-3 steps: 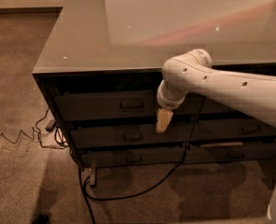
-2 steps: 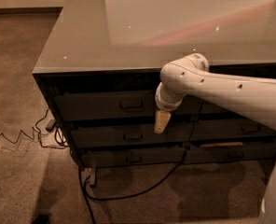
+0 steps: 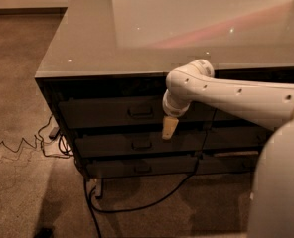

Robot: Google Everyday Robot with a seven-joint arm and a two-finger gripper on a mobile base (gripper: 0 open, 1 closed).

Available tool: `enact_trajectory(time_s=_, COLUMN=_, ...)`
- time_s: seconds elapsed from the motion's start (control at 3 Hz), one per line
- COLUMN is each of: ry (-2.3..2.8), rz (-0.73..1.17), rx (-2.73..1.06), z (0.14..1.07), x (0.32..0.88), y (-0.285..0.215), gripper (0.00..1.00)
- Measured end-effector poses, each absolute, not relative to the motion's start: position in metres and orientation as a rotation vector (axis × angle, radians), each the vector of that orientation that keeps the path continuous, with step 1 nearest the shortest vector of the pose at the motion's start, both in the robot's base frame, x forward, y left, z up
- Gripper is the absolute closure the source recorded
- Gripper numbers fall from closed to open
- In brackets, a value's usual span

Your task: Open top drawer

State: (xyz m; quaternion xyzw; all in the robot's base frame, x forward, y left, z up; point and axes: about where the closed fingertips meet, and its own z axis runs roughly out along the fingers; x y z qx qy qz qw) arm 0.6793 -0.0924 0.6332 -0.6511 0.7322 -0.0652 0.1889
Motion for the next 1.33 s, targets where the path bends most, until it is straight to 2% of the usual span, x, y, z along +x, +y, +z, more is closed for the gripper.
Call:
enact_trajectory(time_s=0.33, ry=2.094, rz=-0.204, rx=-1.831, z=0.621, x=0.691, y=-0.104, gripper=0.00)
enact_trajectory(time_s=0.67, ry=2.124, rz=-0.213, rx=-1.855, z=0.606, x=0.696, y=-0.108, gripper=0.19)
enact_trajectory(time_s=1.33, ry=2.124, rz=-0.213, rx=-1.855, z=0.618, x=0.696, y=-0.108, gripper=0.65)
